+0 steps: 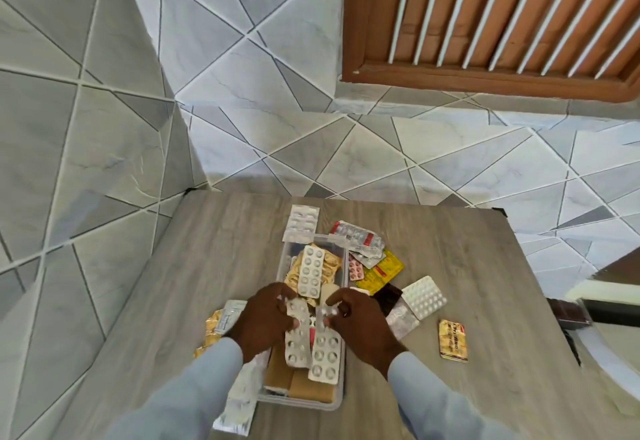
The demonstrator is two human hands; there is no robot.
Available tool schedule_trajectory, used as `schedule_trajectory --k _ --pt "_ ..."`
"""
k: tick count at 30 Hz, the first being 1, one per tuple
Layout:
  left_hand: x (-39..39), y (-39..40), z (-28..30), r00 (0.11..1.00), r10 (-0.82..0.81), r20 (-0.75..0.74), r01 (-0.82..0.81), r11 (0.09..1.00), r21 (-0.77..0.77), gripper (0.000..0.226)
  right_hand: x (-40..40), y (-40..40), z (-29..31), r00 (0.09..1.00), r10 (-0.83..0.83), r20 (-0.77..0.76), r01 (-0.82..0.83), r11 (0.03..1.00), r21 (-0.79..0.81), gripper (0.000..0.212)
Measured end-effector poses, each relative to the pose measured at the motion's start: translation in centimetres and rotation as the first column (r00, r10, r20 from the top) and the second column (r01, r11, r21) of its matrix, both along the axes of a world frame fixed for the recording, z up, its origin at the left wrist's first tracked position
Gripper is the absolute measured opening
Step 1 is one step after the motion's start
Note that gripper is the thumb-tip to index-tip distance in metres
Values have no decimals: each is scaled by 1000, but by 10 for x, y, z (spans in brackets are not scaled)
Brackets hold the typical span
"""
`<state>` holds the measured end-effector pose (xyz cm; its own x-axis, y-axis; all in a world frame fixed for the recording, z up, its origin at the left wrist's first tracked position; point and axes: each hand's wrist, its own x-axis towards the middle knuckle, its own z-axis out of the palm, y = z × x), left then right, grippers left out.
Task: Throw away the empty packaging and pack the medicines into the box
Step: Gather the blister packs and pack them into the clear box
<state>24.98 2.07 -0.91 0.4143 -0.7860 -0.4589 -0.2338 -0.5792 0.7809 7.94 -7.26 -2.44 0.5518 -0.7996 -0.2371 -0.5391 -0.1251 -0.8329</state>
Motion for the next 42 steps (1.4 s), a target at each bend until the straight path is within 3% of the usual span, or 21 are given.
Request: schedule_trajectory --k 4,8,11,14,17,22,26,28,30,34,36,38,42 --pt "12 13 -9 966 -226 126 222 974 43 42 10 19 1 998 -35 -59 35 999 -13 28" --pt "27 16 -14 895 -352 273 347 935 68 46 29 34 2 993 -93 -78 96 995 34 24" --pt "34 22 -18 762 -418 494 450 891 59 51 45 44 -1 985 -74 -157 76 997 7 20" --pt "35 27 -12 587 -455 669 535 839 101 43 53 56 -2 942 -72 -326 21 987 -157 35" --pt "30 31 -10 390 -543 744 582 771 257 37 59 69 7 903 -36 -429 -76 968 -241 35" --pt "24 31 -16 219 -552 805 613 719 326 29 60 84 7 893 -3 -450 -80 983 -166 26" --pt "26 26 -7 219 -599 770 645 681 346 40 50 74 11 946 -75 -316 22 986 -168 28" --pt "23 22 -4 236 -565 790 634 706 316 34 37 62 17 960 -126 -250 78 978 -195 25" --pt "13 13 2 342 -497 797 631 751 197 22 16 47 20 956 -211 -202 171 965 -198 21" --pt "-26 -19 10 575 -430 696 626 779 -36 27 -48 11 3 888 -424 -178 391 900 -191 16" --pt "-51 -35 11 673 -442 593 605 790 -97 28 -83 -7 -11 842 -496 -214 469 868 -164 22" --pt "-81 -55 6 714 -479 512 596 798 -85 32 -123 -28 -27 805 -507 -309 479 862 -165 31" --pt "-137 -101 -20 701 -533 474 549 827 117 59 -182 -66 -45 750 -466 -470 489 868 -81 58"
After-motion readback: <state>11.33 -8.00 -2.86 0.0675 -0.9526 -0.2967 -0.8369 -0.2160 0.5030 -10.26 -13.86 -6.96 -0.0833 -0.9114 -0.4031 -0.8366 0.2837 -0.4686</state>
